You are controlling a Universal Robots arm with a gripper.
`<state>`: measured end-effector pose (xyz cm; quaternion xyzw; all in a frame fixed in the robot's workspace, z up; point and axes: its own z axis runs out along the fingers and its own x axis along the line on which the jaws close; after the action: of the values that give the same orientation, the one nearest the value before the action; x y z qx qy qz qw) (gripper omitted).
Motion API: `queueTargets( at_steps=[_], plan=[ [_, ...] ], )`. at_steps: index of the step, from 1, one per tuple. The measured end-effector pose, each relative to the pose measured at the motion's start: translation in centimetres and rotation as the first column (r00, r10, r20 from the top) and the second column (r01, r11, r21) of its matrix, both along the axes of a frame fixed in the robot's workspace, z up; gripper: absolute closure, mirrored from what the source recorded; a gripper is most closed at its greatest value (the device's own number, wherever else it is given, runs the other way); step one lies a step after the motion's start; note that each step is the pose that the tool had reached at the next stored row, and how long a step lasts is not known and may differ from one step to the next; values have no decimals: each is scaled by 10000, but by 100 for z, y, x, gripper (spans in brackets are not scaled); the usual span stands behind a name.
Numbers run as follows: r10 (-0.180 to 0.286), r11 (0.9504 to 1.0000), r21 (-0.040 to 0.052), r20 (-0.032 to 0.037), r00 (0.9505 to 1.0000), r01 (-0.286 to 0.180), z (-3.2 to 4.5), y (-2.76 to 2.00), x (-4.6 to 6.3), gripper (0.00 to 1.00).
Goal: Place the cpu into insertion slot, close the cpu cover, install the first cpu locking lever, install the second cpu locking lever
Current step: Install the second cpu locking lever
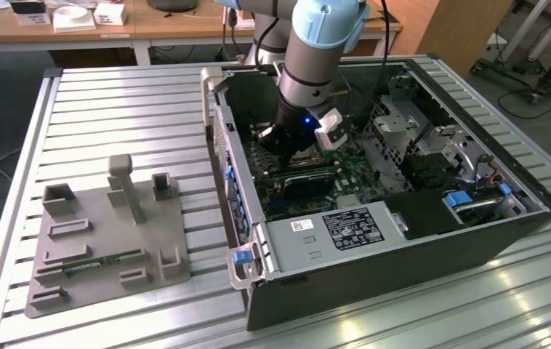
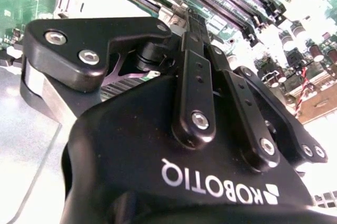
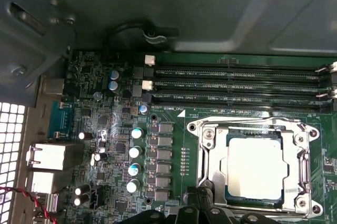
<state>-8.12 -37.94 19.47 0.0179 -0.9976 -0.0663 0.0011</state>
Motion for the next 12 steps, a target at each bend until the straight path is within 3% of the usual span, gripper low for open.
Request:
queueTargets(
  at_steps=[6, 12],
  plan=[
    [0, 10000, 28, 14, 10000, 0, 22, 32, 2, 90],
    [1, 10000, 27, 11, 10000, -1, 28, 34, 2, 90]
  ],
)
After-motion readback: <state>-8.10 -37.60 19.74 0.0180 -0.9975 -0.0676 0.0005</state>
